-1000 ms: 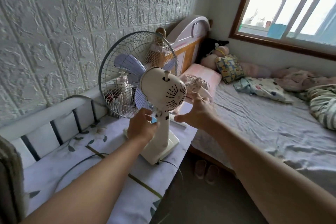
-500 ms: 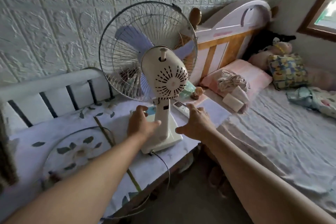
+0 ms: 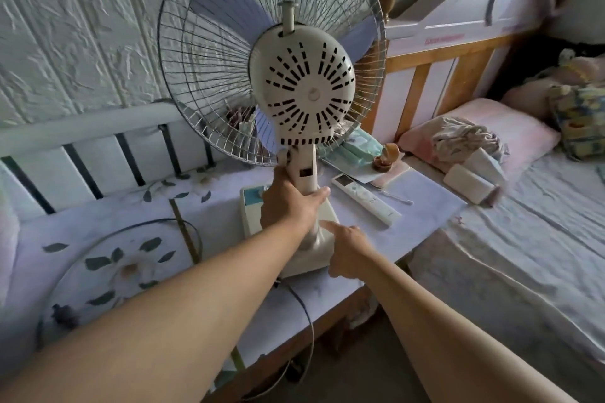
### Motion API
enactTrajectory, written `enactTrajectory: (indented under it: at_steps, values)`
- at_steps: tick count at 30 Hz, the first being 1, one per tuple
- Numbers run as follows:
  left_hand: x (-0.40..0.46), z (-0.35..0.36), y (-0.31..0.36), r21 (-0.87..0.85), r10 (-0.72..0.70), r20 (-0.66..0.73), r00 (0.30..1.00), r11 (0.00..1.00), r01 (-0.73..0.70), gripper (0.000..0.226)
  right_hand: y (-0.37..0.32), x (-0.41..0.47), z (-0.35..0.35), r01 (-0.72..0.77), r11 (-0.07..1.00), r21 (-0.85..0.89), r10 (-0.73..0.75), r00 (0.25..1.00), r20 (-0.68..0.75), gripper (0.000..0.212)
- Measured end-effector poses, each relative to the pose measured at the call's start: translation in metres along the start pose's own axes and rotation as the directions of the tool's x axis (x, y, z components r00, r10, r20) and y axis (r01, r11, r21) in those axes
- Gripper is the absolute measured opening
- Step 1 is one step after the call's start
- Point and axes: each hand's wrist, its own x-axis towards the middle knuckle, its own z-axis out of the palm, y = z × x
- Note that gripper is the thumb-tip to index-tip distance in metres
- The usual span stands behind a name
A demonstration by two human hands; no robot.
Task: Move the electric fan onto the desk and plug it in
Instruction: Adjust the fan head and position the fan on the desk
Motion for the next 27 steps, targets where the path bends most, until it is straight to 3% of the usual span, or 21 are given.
enactTrajectory:
  at_steps: [7,12,17,21,27]
  values:
    - [0.007,-0.010,-0.006,0.065,0.110,0.022,0.994,0.992,-0.112,0.055,0.000,0.001,0.005,0.005,0.997,0.078,0.004,0.993,-0.116,0.066]
    - [0.016,-0.032,-0.017,0.057,0.159,0.164,0.974,0.984,-0.171,0.056,-0.015,-0.013,0.014,-0.017,0.984,0.176,0.045,0.987,-0.157,0.051]
    - [0.040,-0.070,-0.031,0.003,0.219,0.399,0.890,0.971,-0.240,0.059,-0.041,-0.020,0.036,-0.061,0.965,0.255,0.107,0.980,-0.171,0.055]
    - [0.056,-0.088,-0.040,-0.116,0.270,0.509,0.817,0.962,-0.246,0.049,-0.060,-0.023,0.051,-0.056,0.959,0.276,0.109,0.978,-0.180,0.053]
    - [0.049,-0.078,-0.052,-0.163,0.237,0.408,0.882,0.969,-0.186,0.056,-0.051,-0.006,0.024,-0.140,0.943,0.301,0.172,0.982,-0.081,0.052]
